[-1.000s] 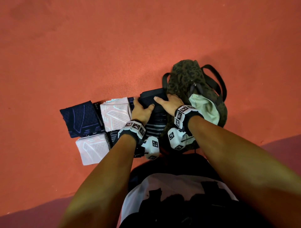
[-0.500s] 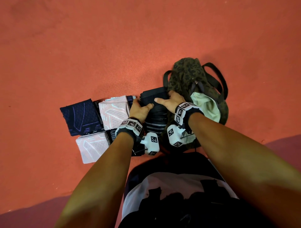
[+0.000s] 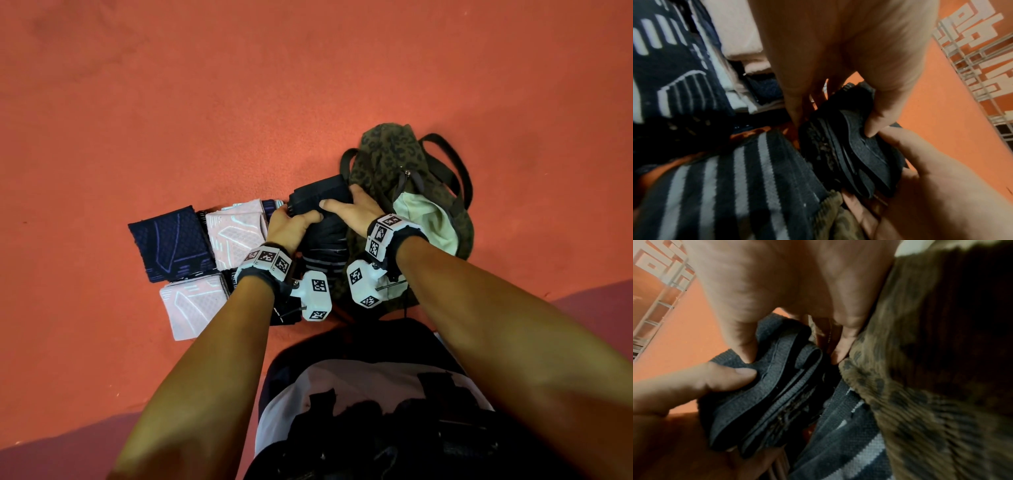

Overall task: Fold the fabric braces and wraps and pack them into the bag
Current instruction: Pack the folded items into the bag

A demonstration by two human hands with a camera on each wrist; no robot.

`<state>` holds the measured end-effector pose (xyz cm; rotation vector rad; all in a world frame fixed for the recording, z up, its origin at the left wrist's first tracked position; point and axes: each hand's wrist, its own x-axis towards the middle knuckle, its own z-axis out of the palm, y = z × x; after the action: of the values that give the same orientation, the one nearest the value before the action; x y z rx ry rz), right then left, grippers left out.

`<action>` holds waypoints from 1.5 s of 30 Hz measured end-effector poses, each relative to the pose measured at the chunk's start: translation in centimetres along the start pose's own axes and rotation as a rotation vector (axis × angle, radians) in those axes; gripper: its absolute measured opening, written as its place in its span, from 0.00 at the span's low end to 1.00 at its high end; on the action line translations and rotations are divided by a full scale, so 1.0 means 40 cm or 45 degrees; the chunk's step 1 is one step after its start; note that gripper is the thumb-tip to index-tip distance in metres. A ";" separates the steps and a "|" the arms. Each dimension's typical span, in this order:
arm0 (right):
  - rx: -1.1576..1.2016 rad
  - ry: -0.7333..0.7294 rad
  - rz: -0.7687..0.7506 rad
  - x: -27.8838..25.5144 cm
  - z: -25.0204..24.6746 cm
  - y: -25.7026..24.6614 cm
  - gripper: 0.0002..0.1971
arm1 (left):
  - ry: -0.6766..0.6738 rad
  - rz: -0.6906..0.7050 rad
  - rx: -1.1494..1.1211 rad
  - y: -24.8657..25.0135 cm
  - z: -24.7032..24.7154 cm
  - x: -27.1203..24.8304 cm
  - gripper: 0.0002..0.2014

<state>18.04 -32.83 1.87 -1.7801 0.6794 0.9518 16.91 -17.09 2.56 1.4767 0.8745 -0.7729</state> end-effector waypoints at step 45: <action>0.612 0.177 -0.136 -0.227 -0.053 0.073 0.51 | -0.294 0.307 -0.216 0.009 0.021 -0.167 0.18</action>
<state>11.50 -35.64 8.56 -1.4429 0.8142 0.5377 13.92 -18.50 8.43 1.2847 0.5610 -0.6571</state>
